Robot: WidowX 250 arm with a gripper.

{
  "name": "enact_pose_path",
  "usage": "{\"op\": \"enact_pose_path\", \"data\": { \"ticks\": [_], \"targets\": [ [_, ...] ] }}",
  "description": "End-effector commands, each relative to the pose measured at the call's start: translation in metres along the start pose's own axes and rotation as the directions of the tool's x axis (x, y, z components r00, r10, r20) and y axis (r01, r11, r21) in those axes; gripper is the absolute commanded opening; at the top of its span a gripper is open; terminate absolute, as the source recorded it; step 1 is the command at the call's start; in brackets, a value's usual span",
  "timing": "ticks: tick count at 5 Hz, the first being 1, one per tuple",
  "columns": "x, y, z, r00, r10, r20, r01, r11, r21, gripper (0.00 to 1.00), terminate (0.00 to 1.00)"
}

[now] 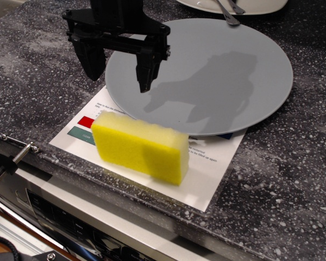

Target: Pick up sponge and wipe plate

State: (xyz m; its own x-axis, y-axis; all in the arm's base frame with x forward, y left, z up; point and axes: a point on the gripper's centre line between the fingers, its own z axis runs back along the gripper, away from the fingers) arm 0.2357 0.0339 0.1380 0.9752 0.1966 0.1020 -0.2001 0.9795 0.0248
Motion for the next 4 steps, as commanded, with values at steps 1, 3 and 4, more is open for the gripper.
{"op": "enact_pose_path", "data": {
  "ticks": [1,3,4],
  "targets": [
    [0.000,0.000,0.000,1.000,0.000,0.000,0.000,1.000,0.000,1.00,0.00],
    [-0.012,0.016,0.005,0.854,0.472,0.218,-0.480,0.877,-0.016,1.00,0.00],
    [-0.010,0.015,0.000,0.688,0.657,0.307,-0.681,0.732,-0.040,1.00,0.00]
  ]
}}
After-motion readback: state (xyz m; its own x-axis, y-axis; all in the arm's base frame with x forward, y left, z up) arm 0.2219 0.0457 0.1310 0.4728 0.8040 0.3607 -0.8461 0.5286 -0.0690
